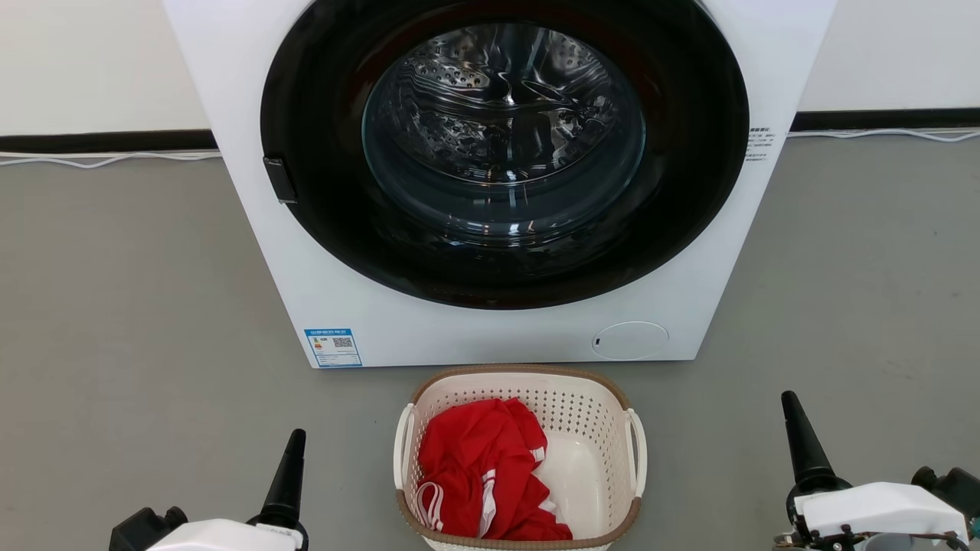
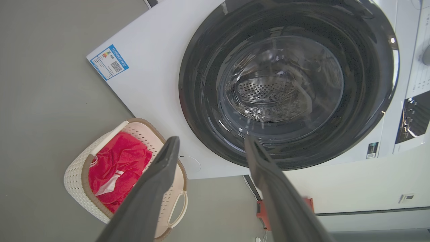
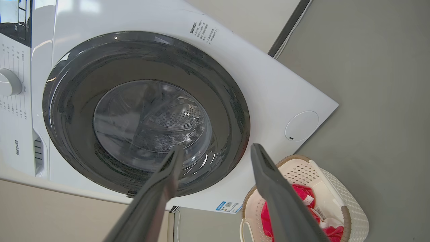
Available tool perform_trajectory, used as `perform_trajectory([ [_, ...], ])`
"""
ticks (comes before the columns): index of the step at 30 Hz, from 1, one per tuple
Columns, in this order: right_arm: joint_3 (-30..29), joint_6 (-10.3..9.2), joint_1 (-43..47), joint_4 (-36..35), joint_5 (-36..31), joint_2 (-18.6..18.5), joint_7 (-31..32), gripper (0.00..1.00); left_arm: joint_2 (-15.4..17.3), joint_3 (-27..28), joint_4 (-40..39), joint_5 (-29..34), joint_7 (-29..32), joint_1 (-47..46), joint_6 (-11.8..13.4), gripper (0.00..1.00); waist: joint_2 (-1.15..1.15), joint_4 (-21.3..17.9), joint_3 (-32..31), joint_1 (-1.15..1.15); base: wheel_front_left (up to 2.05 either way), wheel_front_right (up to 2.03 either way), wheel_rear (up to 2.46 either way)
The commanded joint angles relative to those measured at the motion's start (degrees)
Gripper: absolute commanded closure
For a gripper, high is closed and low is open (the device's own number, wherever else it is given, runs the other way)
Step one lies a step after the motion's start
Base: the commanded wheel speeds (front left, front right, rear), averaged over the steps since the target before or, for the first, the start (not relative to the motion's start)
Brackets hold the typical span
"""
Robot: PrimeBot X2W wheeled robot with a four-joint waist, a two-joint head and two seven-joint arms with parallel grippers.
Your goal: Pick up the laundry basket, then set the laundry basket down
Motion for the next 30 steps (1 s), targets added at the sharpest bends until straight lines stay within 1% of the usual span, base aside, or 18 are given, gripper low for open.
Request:
perform_trajectory([
  [1, 0.6, 0.15, -1.1, -2.1, -2.4, -0.6, -1.1, 0.0, 0.5, 0.2, -1.9, 2.0, -0.5, -1.9, 0.6, 0.0, 0.0, 0.0, 0.0, -0.01, 0.0, 0.0, 0.0],
  [30, 1.8, 0.25, -0.7, -2.8, -23.8, -0.7, -5.9, 0.0, 0.8, -2.0, -3.0, 19.7, -5.4, -2.0, 2.4, 0.0, 0.0, -0.3, 0.0, -0.01, 0.0, 0.0, 0.0],
])
